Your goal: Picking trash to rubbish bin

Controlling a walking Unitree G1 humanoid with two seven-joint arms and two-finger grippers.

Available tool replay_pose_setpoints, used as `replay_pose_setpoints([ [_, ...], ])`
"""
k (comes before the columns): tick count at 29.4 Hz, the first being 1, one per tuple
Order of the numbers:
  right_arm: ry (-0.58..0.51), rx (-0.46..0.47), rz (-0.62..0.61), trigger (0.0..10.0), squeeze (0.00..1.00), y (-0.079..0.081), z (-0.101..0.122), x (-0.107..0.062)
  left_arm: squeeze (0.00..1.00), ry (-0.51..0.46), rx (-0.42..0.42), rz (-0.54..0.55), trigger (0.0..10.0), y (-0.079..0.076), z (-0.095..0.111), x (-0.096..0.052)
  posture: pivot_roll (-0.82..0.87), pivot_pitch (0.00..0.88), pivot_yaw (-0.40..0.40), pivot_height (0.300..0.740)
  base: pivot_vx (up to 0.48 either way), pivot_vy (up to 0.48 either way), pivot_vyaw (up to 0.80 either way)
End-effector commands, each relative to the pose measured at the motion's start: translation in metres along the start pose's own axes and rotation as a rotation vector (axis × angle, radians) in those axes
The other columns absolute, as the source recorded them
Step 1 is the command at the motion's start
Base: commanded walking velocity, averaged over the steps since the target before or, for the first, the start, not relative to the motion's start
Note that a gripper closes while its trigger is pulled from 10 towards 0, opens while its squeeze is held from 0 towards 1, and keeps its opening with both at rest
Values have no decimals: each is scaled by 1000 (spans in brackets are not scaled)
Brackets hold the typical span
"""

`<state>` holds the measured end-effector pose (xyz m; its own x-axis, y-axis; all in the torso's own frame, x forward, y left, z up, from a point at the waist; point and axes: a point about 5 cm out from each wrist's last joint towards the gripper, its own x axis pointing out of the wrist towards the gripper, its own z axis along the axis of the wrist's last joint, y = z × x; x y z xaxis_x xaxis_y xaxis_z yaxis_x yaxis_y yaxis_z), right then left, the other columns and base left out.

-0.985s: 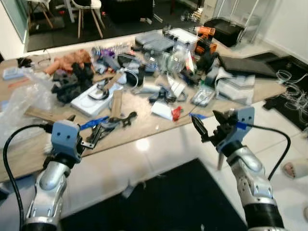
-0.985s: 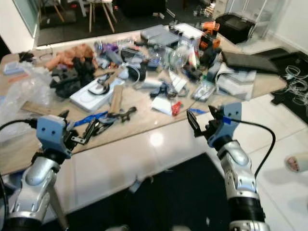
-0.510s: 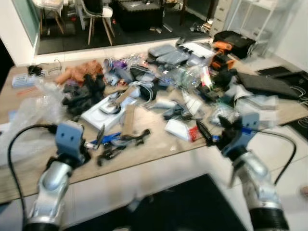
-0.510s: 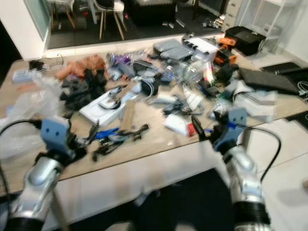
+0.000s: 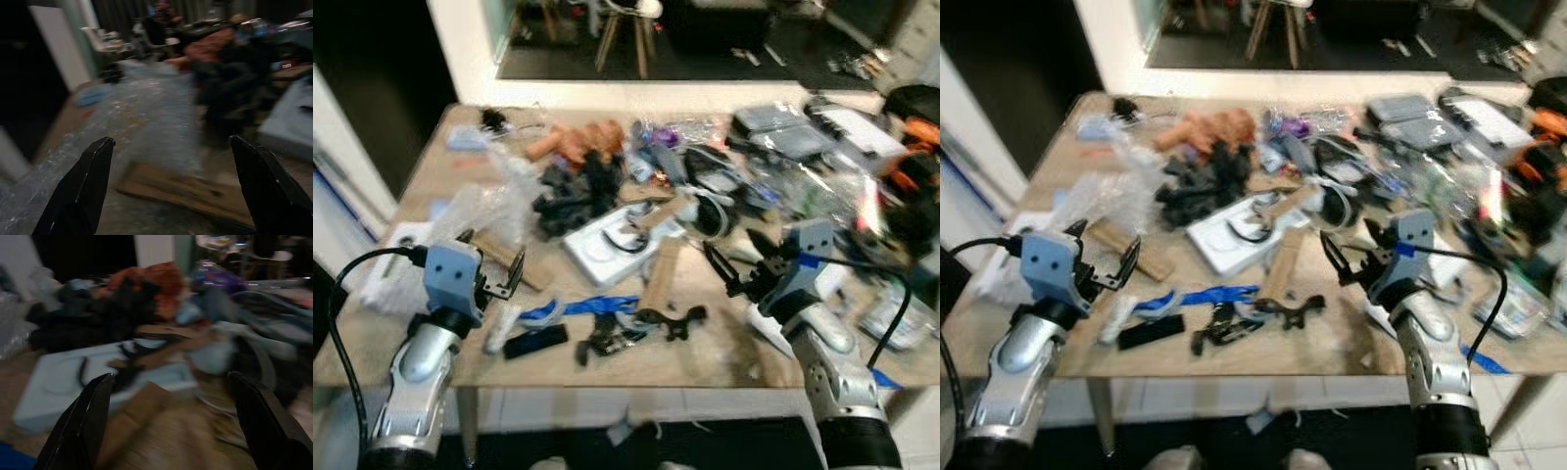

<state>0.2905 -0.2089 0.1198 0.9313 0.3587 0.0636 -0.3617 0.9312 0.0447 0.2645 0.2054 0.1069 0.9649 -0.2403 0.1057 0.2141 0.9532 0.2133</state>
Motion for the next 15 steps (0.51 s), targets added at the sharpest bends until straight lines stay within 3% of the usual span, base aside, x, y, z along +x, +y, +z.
replay_pose_setpoints([
  [1, 17, 14, 5, 10000, 0, -1, -2, -3, 0, 17, 5, 2, 10000, 0, -4, -2, -8, 0, 0, 740, 0, 0, 769],
  [9, 77, -29, 142, 10000, 0, 2, -1, -4, 0, 5, 3, -14, 10000, 0, -2, -2, -8, 0, -4, 740, 0, 0, 730],
  [13, 142, -83, 257, 10000, 0, 0, 1, -11, 0, -29, -36, -134, 10000, -4, 6, -5, -8, 0, -4, 740, 0, 0, 244],
  [15, 171, -102, 311, 10000, 0, -8, 7, -19, 0, -67, -80, -282, 10000, -10, 17, -12, -10, 0, -8, 740, 0, 0, 0],
])
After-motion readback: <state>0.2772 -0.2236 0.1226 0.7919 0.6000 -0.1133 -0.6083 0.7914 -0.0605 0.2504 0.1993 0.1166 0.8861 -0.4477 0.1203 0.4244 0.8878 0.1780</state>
